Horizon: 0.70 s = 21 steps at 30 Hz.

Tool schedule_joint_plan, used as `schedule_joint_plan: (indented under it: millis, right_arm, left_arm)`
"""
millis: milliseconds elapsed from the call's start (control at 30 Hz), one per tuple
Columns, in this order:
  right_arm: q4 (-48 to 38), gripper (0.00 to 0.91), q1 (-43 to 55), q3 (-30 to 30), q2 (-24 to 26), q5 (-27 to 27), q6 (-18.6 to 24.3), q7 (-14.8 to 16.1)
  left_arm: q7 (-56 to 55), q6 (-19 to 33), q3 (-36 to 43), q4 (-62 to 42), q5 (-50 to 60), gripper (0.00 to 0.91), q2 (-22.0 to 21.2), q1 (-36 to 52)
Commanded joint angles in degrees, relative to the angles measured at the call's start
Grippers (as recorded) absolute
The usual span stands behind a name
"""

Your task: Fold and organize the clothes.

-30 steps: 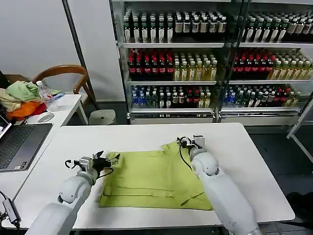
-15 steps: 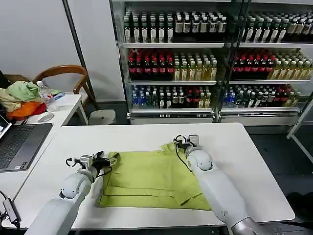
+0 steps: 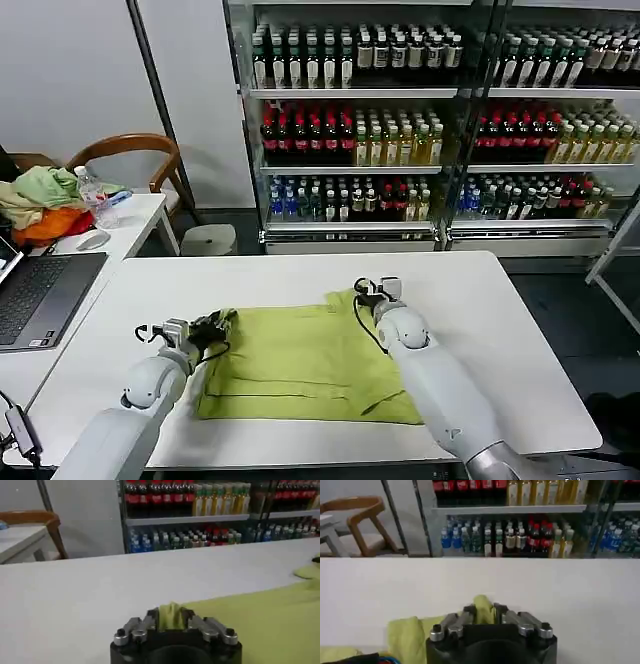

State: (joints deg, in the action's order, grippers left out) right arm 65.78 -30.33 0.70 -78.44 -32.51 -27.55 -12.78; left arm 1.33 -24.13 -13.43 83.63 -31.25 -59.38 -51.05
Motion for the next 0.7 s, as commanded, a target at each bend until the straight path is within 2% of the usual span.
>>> schedule_joint_plan:
  millis: [33, 300, 700]
  right_arm:
    - [3.64, 0.000, -0.54, 0.41, 0.51, 0.61, 1.33, -0.11]
    - [20.60, 0.000, -7.58, -0.57, 5.42, -1.07, -1.84, -2.17]
    - [38.72, 0.000, -20.50, 2.23, 14.49, -1.90, -4.31, -5.81]
  left_arm:
    - [0.76, 0.95, 0.02, 0.58, -0.21, 0.050, 0.40, -0.18]
    - [0.37, 2.77, -1.62, 6.96, -2.39, 0.050, 2.34, -3.89]
    - [0.31, 4.71, -5.87, 16.20, -2.60, 0.050, 4.11, -13.61]
